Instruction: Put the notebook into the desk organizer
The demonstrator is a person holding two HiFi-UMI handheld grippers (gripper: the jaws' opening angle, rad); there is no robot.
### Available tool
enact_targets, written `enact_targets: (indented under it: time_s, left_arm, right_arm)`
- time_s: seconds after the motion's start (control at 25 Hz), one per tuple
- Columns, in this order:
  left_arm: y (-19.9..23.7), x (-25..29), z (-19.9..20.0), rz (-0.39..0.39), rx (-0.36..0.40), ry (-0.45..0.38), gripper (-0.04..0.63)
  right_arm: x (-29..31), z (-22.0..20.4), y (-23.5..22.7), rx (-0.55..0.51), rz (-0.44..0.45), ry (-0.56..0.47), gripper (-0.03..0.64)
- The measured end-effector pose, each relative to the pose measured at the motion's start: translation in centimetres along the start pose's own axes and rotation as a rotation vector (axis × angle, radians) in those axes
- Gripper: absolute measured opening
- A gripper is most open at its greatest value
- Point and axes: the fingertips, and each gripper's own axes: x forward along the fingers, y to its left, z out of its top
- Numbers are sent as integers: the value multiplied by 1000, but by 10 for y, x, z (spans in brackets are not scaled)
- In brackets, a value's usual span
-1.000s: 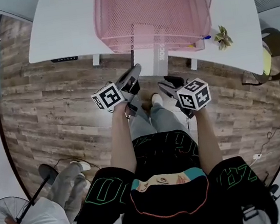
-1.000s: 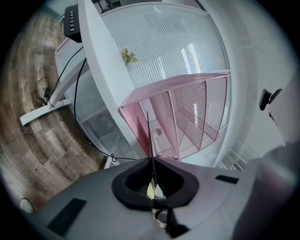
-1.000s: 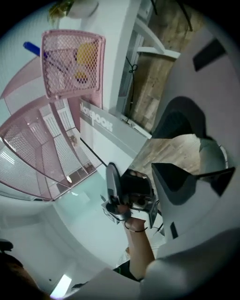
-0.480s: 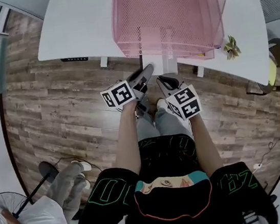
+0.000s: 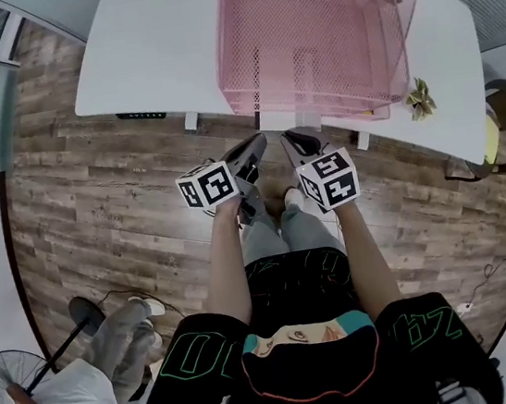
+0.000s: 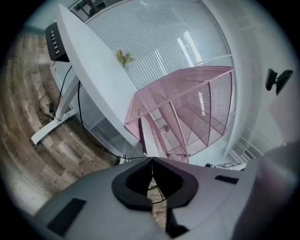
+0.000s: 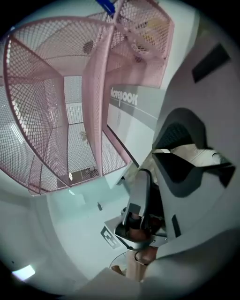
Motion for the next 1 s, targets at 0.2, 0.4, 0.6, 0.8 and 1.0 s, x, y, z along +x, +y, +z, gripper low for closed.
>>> enact_targets:
  time_s: [0.2, 0.4, 0.6, 0.8, 1.0]
  left_arm:
    - [-2, 8, 4, 46, 86, 33, -5]
    - [-17, 19, 6, 30, 135, 37, -5]
    - [-32, 20, 14, 4, 185, -31, -5]
    - [-52, 4, 25, -9, 258, -127, -5]
    - [-83, -18, 44, 27, 398, -227, -5]
  right_arm:
    - [5, 13, -13, 79, -36, -20, 28]
    - [6, 26, -26, 169, -67, -57, 31]
    - [1, 34, -31, 187, -75, -94, 31]
    - [-27, 40, -24, 158, -84, -164, 29]
    - [-69, 68, -12, 108, -44, -313, 5]
